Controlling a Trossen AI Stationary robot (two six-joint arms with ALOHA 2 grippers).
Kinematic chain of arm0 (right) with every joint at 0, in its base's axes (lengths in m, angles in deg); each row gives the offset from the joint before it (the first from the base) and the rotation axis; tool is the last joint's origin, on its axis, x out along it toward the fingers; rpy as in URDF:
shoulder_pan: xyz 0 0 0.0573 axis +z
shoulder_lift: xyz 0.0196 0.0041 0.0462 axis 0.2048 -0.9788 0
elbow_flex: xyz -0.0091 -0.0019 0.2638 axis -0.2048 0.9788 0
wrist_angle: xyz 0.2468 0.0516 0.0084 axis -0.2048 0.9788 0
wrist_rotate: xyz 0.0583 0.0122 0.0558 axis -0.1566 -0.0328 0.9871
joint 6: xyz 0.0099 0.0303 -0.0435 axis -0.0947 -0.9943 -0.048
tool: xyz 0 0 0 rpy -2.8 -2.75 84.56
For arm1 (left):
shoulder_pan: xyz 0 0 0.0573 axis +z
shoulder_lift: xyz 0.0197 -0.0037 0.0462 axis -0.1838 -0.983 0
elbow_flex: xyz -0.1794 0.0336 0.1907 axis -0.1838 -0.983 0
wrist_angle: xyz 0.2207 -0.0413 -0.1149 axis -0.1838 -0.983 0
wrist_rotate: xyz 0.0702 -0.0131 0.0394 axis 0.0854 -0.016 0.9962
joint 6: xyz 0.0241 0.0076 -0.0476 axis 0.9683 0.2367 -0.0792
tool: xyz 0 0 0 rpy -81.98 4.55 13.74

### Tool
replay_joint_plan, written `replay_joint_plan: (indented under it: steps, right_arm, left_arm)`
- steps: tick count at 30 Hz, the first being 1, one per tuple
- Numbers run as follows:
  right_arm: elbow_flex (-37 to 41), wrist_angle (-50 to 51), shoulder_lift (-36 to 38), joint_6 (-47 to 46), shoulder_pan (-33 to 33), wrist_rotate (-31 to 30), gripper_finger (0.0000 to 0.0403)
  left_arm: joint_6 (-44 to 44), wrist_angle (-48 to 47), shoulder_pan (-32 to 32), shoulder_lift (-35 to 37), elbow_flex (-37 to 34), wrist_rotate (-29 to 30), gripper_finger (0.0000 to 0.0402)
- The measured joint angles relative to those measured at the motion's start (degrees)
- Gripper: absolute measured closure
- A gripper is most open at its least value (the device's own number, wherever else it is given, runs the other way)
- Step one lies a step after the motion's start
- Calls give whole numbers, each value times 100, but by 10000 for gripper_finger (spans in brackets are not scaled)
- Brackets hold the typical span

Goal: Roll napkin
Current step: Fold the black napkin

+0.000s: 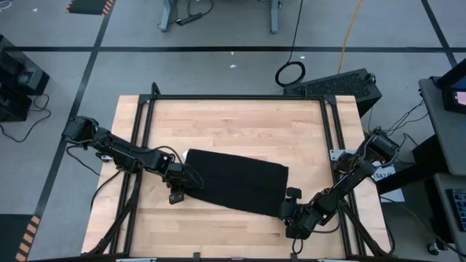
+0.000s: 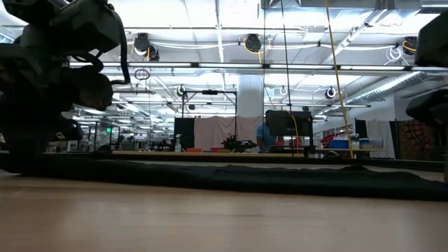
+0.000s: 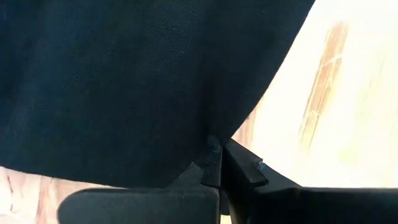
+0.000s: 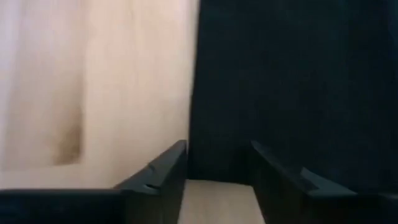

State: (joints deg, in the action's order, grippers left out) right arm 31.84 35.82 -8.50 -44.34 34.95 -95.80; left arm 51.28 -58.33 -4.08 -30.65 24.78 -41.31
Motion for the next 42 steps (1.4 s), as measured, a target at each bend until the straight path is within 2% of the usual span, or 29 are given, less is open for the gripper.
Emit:
replay_joint_plan:
  steps: [6,8,15,21,25,30,35,37,40,42]
  right_arm:
    - [29,136,20,2,-7,299,368]
    - [32,121,24,0,-7,387,392]
    - [65,198,483,-330,-7,1087,399]
    - [63,216,997,-120,-8,1622,400]
    - [63,237,1260,-117,-33,1907,400]
    - [63,299,1559,26,-161,2421,400]
    - [63,464,1901,571,-467,3313,401]
    - [63,628,2038,766,-602,3437,401]
    - [61,937,2182,1069,-832,3579,401]
    - [61,1215,2212,1259,-997,3589,401]
  left_arm:
    - [-151,33,-42,0,2,1,395]
    - [-256,111,-42,0,2,-95,395]
    - [-851,251,-77,10,162,-1008,395]
    - [-896,308,-85,11,642,-1918,395]
    - [-996,330,-85,11,864,-2323,395]
    - [-1200,548,6,11,881,-2631,395]
    - [-1337,563,257,11,883,-3063,395]
    - [-1332,559,371,11,883,-3207,395]
    - [-1113,538,533,11,883,-3194,395]
    - [-792,493,639,11,883,-2954,395]
